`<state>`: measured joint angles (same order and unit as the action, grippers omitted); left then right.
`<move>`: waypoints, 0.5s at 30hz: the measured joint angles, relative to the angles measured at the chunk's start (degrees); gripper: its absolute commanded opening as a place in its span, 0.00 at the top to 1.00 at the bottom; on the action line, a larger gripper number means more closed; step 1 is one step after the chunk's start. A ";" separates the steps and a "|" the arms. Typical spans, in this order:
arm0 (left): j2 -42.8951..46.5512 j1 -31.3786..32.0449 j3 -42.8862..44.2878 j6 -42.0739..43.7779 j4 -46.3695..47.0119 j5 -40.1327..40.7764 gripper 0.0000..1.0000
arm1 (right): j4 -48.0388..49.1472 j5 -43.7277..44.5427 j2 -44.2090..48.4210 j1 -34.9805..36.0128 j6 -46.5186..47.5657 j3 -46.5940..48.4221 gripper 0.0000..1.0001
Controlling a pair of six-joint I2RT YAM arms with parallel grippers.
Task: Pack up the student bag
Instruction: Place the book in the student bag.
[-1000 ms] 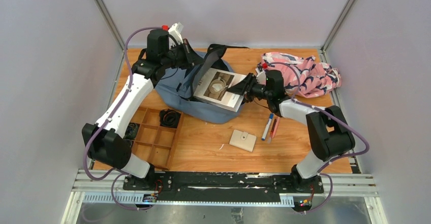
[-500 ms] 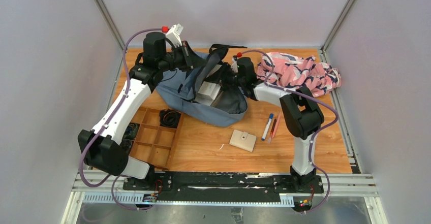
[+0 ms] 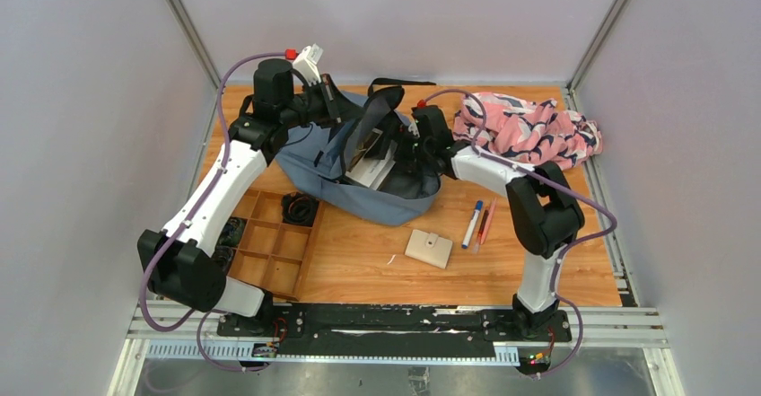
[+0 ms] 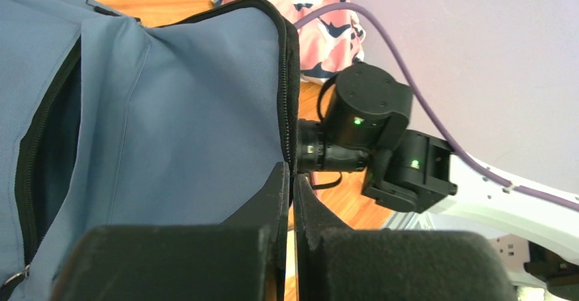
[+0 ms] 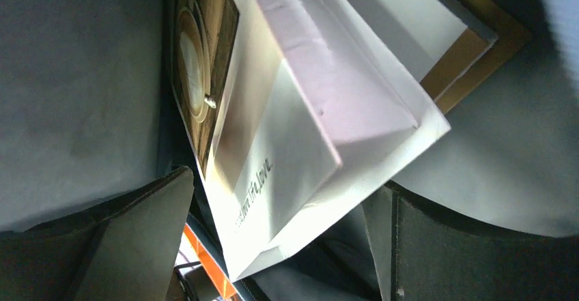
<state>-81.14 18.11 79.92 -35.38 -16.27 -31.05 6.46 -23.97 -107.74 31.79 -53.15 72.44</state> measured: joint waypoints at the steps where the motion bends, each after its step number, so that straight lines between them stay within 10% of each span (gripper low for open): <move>1: 0.00 0.00 0.00 0.04 -0.11 0.09 1.00 | -1.20 0.28 0.85 0.00 0.72 -0.02 0.05; 15: -0.11 0.00 0.00 0.26 -0.13 0.20 1.00 | -9.07 5.09 12.26 -1.31 8.02 -5.95 0.13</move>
<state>-81.25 18.11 79.92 -35.11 -16.40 -30.85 -2.61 -18.87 -95.48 30.48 -45.12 66.50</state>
